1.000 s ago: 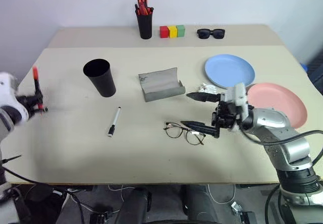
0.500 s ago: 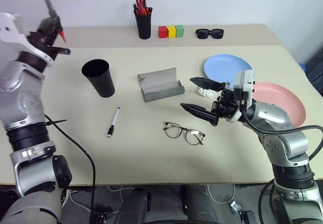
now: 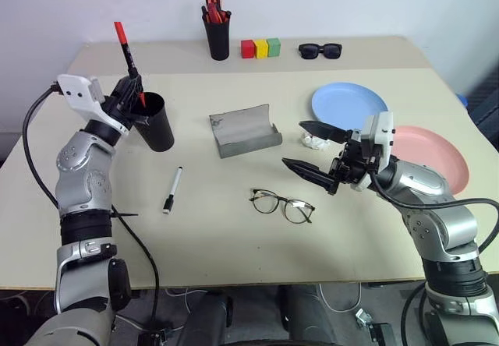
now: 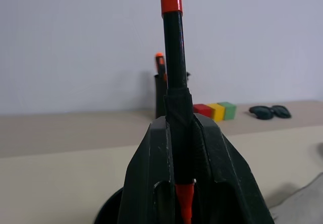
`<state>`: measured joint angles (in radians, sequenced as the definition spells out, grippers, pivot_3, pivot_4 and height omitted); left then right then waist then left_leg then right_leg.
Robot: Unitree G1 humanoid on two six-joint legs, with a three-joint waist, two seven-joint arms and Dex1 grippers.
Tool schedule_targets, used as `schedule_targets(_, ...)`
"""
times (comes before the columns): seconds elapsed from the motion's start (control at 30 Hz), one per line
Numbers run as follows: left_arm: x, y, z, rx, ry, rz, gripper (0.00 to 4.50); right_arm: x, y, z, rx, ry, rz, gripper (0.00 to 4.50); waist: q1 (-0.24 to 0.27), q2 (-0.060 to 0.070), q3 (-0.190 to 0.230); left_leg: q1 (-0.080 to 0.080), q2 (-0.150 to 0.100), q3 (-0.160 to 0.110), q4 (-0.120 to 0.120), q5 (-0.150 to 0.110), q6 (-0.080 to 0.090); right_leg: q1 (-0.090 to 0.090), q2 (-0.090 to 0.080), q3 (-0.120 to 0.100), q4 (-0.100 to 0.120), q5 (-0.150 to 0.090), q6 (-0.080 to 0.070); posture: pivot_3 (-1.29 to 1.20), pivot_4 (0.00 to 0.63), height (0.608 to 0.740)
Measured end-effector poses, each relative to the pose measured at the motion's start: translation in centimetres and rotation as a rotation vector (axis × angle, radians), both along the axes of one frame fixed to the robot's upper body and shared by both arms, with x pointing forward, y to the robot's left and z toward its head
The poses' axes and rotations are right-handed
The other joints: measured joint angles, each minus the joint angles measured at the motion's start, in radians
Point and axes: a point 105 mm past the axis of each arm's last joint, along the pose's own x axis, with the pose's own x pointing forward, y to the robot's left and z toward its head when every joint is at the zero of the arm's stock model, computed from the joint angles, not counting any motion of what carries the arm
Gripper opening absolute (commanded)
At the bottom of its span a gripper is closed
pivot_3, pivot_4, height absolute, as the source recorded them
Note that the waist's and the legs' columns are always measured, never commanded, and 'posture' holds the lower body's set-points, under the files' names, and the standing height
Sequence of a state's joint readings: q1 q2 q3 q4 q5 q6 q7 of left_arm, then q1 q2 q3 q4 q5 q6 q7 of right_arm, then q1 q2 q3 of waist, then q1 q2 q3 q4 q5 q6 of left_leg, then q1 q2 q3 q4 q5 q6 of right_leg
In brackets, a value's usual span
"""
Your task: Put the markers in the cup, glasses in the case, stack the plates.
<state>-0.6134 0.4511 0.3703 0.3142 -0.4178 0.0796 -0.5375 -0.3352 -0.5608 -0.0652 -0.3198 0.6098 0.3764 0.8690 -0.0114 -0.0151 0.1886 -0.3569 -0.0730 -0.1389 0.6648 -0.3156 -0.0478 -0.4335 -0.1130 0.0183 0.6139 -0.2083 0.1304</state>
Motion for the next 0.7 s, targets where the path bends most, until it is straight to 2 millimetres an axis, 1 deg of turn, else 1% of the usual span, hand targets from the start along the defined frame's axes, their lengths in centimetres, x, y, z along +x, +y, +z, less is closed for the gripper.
schedule_targets(0.1,-0.48,0.17,-0.28,0.011,-0.002,0.014,0.03,-0.01,0.0,-0.01,-0.001,0.0,0.001,4.47,0.0,0.0,0.0,0.0,0.0,0.0,0.0,0.0,0.0,0.0,0.0,0.0,0.0,0.0,0.0,0.0,0.15,0.74)
schedule_targets(0.23,-0.56,0.45,-0.94,0.017,0.019,0.037,0.03,0.0,-0.01,-0.05,-0.007,-0.001,0.0,4.47,0.0,0.0,0.0,0.0,0.0,0.0,0.0,0.0,0.0,0.0,0.0,0.0,0.0,0.0,0.0,0.0,0.15,0.74)
schedule_targets(0.3,-0.53,0.54,-0.93,0.018,0.019,0.047,0.99,0.0,-0.01,-0.06,-0.007,-0.001,-0.001,4.47,0.001,0.0,0.0,0.0,0.0,0.0,0.0,0.0,0.0,0.0,0.0,0.0,0.0,0.0,0.0,0.0,0.15,0.74)
schedule_targets(0.33,-0.53,0.56,-0.93,0.017,0.02,0.049,1.27,0.0,-0.01,-0.06,-0.008,-0.002,0.0,4.47,0.0,0.0,0.0,0.0,0.0,0.0,0.0,0.0,0.0,0.0,0.0,0.0,0.0,0.0,0.0,0.0,0.15,0.74)
schedule_targets(0.4,-0.53,0.58,-0.9,0.017,0.018,0.051,2.36,-0.01,-0.01,-0.06,-0.008,-0.002,0.001,4.47,0.001,0.0,0.0,0.0,0.0,0.0,0.0,0.0,0.0,0.0,0.0,0.0,0.0,0.0,0.0,0.0,0.15,0.74)
schedule_targets(0.47,-0.53,0.58,-0.89,0.017,0.016,0.053,3.32,-0.01,-0.03,-0.06,-0.011,-0.002,0.001,4.47,0.0,0.0,0.0,0.0,0.0,0.0,0.0,0.0,0.0,0.0,0.0,0.0,0.0,0.0,0.0,0.0,0.15,0.74)
schedule_targets(0.53,-0.53,0.56,-0.89,0.018,0.016,0.052,4.37,-0.01,-0.04,-0.06,-0.011,-0.002,0.0,4.47,0.0,0.0,0.0,0.0,0.0,0.0,0.0,0.0,0.0,0.0,0.0,0.0,0.0,0.0,0.0,0.0,0.15,0.74)
schedule_targets(0.57,-0.53,0.54,-0.89,0.019,0.016,0.051,4.45,-0.01,-0.04,-0.06,-0.011,-0.002,0.0,4.47,0.0,0.0,0.0,0.0,0.0,0.0,0.0,0.0,0.0,0.0,0.0,0.0,0.0,0.0,0.0,0.0,0.15,0.74)
schedule_targets(0.7,-0.67,0.2,-0.57,0.024,0.008,0.031,4.45,-0.01,-0.05,-0.08,-0.011,-0.001,0.0,4.47,0.0,0.0,0.0,0.0,0.0,0.0,0.0,0.0,0.0,0.0,0.0,0.0,0.0,0.0,0.0,0.0,0.15,0.74)
